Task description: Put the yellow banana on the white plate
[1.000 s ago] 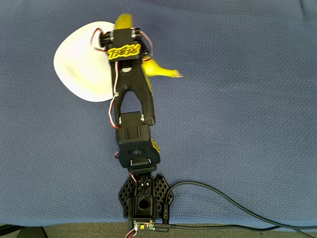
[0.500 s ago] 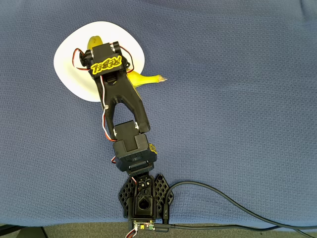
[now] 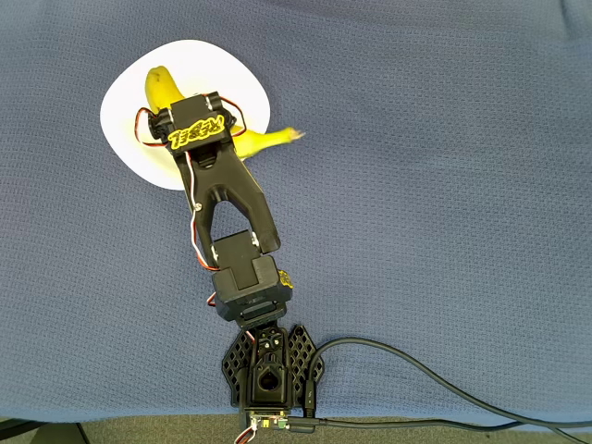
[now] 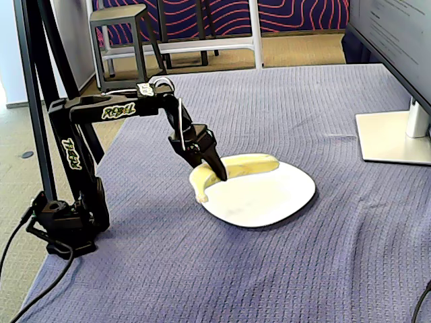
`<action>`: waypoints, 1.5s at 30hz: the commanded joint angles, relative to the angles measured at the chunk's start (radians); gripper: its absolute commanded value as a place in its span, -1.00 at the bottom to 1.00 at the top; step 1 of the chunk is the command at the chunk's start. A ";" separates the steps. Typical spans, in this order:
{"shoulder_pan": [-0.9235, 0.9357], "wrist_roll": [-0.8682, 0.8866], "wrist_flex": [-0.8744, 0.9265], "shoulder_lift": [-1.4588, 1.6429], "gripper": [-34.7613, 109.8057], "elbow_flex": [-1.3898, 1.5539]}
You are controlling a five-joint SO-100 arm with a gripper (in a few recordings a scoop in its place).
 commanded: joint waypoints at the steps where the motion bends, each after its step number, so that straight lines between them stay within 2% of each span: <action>1: -0.015 -0.035 -0.080 0.097 -0.52 -0.012; 7: -0.021 -0.089 -0.210 0.081 -0.52 0.023; 45: -0.031 -0.146 -0.502 -0.176 -0.52 0.037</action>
